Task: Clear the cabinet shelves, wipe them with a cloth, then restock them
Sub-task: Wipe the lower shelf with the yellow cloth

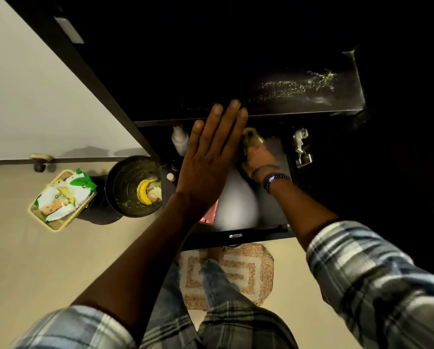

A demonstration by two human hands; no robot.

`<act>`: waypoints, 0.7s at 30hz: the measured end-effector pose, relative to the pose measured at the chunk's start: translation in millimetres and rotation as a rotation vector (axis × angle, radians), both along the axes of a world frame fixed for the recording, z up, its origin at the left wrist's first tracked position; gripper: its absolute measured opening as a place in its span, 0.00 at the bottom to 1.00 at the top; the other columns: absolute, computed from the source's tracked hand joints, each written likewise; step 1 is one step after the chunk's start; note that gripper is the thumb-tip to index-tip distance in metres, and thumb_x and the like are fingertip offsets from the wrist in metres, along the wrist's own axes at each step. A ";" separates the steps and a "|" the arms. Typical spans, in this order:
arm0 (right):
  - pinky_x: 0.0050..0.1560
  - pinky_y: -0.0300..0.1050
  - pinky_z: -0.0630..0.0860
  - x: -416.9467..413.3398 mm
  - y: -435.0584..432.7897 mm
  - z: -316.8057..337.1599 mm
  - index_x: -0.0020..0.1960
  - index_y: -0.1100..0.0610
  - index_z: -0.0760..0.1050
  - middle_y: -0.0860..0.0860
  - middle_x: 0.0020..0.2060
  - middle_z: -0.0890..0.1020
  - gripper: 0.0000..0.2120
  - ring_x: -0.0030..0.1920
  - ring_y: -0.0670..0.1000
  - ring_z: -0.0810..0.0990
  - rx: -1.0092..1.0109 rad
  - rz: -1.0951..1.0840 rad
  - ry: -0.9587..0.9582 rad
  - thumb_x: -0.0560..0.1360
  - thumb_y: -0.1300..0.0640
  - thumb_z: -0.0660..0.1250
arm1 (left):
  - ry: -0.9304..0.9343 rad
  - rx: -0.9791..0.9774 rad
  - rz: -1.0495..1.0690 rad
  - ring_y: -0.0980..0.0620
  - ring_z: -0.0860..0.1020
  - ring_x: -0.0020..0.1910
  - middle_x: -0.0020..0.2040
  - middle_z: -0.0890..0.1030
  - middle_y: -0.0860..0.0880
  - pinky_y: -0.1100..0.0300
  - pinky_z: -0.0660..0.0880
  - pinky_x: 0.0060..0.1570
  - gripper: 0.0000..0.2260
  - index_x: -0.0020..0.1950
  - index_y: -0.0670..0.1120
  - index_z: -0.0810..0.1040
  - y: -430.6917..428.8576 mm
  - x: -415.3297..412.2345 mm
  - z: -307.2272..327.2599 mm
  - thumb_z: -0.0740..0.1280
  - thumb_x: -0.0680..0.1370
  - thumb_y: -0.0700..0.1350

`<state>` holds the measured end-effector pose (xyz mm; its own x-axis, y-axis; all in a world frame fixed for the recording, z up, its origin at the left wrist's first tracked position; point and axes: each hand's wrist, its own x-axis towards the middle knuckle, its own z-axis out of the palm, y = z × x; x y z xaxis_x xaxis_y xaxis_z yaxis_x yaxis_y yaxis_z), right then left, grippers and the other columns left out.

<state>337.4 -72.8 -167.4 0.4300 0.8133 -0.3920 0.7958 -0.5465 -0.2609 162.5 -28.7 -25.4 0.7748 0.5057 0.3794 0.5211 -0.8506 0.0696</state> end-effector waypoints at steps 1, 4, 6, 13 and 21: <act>0.77 0.49 0.52 -15.8 -12.8 -2.7 0.76 0.61 0.55 0.59 0.76 0.56 0.35 0.77 0.58 0.53 0.012 0.038 -0.004 0.72 0.57 0.63 | -0.003 0.017 0.000 0.42 0.49 0.75 0.76 0.57 0.45 0.48 0.50 0.72 0.32 0.75 0.45 0.42 0.3 -0.2 -0.6 0.44 0.72 0.30; 0.77 0.47 0.52 -23.2 -57.5 4.0 0.77 0.61 0.49 0.61 0.77 0.52 0.32 0.77 0.58 0.50 -0.002 -0.058 -0.060 0.76 0.64 0.57 | -0.007 -0.003 -0.004 0.43 0.44 0.76 0.76 0.54 0.47 0.49 0.47 0.73 0.34 0.75 0.45 0.41 0.1 -0.1 -3.3 0.45 0.71 0.30; 0.75 0.49 0.56 -7.5 -77.9 11.7 0.77 0.63 0.47 0.62 0.76 0.50 0.31 0.76 0.60 0.53 -0.048 -0.153 -0.162 0.77 0.67 0.54 | -0.015 -0.017 -0.003 0.48 0.35 0.75 0.76 0.49 0.49 0.50 0.44 0.74 0.35 0.76 0.47 0.40 0.0 -0.3 -4.8 0.47 0.70 0.30; 0.76 0.49 0.50 23.2 -37.1 -5.5 0.76 0.66 0.48 0.63 0.76 0.53 0.36 0.76 0.62 0.51 -0.101 -0.133 -0.076 0.75 0.57 0.63 | -0.006 -0.053 0.003 0.47 0.36 0.75 0.76 0.51 0.47 0.50 0.41 0.74 0.36 0.77 0.45 0.45 -3.0 0.7 -4.0 0.49 0.70 0.30; 0.75 0.52 0.59 -77.3 -149.7 20.3 0.78 0.56 0.44 0.55 0.78 0.51 0.39 0.76 0.59 0.52 -0.107 -0.094 -0.012 0.75 0.56 0.64 | -0.055 -0.293 -0.023 0.45 0.45 0.76 0.77 0.52 0.41 0.46 0.47 0.75 0.43 0.76 0.41 0.46 -28.9 -20.6 5.3 0.59 0.63 0.26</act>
